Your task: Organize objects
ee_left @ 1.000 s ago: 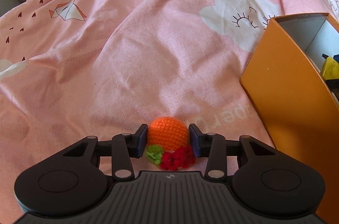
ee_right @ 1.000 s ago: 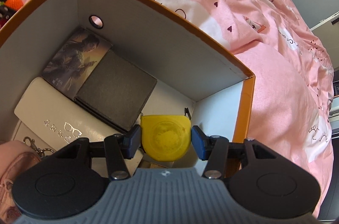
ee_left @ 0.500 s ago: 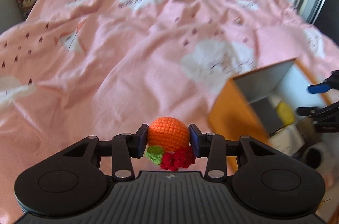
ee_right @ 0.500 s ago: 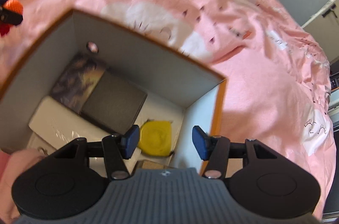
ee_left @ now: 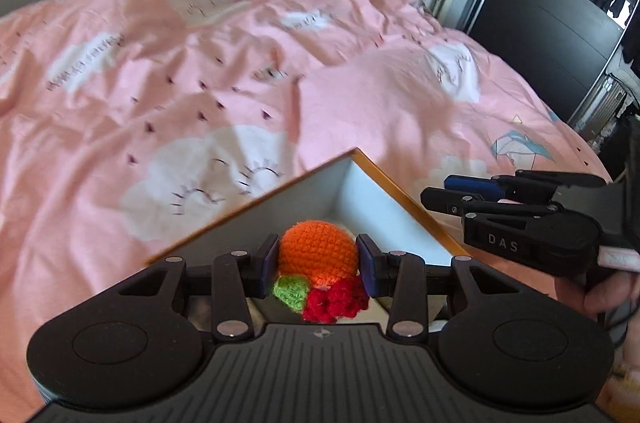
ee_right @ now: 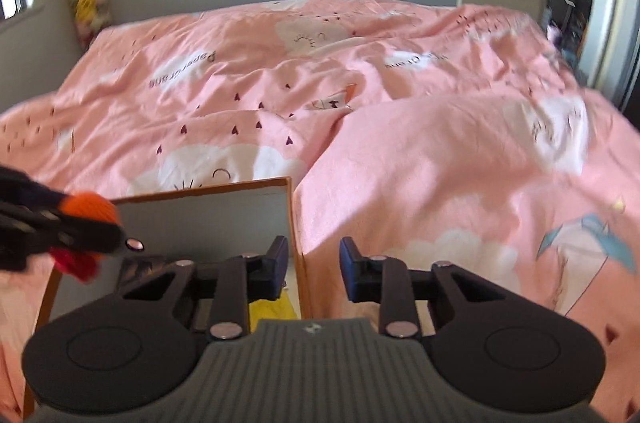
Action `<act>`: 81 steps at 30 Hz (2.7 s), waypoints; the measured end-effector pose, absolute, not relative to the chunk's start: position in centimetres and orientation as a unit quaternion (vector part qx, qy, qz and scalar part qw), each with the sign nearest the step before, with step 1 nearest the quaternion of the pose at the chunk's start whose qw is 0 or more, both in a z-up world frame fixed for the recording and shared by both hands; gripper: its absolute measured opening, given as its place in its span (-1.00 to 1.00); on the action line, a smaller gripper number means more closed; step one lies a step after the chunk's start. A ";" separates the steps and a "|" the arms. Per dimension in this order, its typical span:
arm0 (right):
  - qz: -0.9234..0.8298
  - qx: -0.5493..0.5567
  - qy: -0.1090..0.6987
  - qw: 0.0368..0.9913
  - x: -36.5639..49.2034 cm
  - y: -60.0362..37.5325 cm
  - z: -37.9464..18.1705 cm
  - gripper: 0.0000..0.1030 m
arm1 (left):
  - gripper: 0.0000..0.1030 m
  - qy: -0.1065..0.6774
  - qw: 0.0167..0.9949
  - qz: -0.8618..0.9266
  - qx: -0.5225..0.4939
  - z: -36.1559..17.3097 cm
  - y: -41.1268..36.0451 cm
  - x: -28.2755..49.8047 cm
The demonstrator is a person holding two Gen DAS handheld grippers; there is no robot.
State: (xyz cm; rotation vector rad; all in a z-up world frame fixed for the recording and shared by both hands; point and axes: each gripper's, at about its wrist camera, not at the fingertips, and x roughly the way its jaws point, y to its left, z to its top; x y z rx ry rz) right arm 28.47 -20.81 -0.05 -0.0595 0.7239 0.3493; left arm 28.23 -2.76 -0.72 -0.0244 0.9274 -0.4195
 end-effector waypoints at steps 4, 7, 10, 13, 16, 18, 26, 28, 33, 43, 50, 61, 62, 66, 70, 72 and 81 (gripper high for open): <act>0.170 0.008 0.346 0.923 28.6 -21.7 -1.0 -0.50 | -0.10 0.464 0.863 -0.203 0.005 -3.3 -5.5 30.3; 0.166 0.017 0.342 0.925 28.9 -22.2 -1.4 -0.49 | -0.10 0.478 0.856 -0.196 0.008 -4.8 -6.6 31.7; 0.150 0.018 0.345 0.926 29.2 -22.6 -1.9 -0.47 | -0.10 0.485 0.853 -0.191 0.014 -6.0 -7.5 32.9; 0.155 0.017 0.348 0.925 29.3 -22.7 -2.5 -0.47 | -0.10 0.485 0.853 -0.189 0.038 -7.1 -8.5 33.6; 0.163 0.014 0.347 0.924 29.2 -22.7 -2.8 -0.46 | -0.10 0.483 0.854 -0.181 0.067 -8.2 -9.3 34.1; 0.164 0.009 0.342 0.925 29.1 -22.6 -2.8 -0.42 | -0.10 0.485 0.852 -0.185 0.071 -8.7 -9.6 34.3; 0.164 0.004 0.340 0.926 28.9 -22.5 -2.8 -0.31 | -0.07 0.475 0.854 -0.184 0.101 -9.2 -10.4 34.1; 0.163 0.004 0.340 0.926 28.8 -22.5 -2.8 -0.29 | -0.04 0.473 0.856 -0.181 0.102 -9.0 -10.4 34.0; 0.159 0.004 0.340 0.927 28.4 -22.6 -2.3 -0.28 | 0.10 0.467 0.861 -0.178 0.098 -7.9 -10.1 33.2; 0.176 -0.001 0.307 0.935 25.0 -22.4 0.8 -0.09 | 0.12 0.404 0.900 -0.151 0.059 -1.3 -7.1 28.0; 0.222 0.000 0.272 0.936 20.3 -21.9 3.0 -0.03 | 0.12 0.337 0.937 -0.078 -0.035 2.7 -3.8 20.4; 0.272 -0.028 0.191 0.943 11.1 -20.9 6.1 0.16 | 0.12 0.272 0.960 -0.012 -0.069 4.6 -1.2 10.2; 0.272 -0.029 0.184 0.944 10.5 -20.9 6.3 0.21 | 0.12 0.268 0.961 -0.014 -0.063 4.8 -1.3 9.5; 0.265 -0.027 0.161 0.950 8.1 -21.3 6.6 0.30 | 0.16 0.243 0.969 -0.016 -0.044 5.3 -1.4 7.0; 0.255 -0.022 0.154 0.954 6.4 -21.5 6.2 0.38 | 0.39 0.201 0.979 -0.014 -0.027 5.7 -1.5 4.7; 0.247 -0.022 0.160 0.956 5.8 -21.4 5.8 0.48 | 0.50 0.182 0.983 -0.010 -0.013 5.7 -1.6 3.7; 0.223 -0.063 0.191 0.954 4.6 -19.7 2.4 0.57 | 0.70 0.191 0.982 0.016 -0.006 3.6 -1.0 2.5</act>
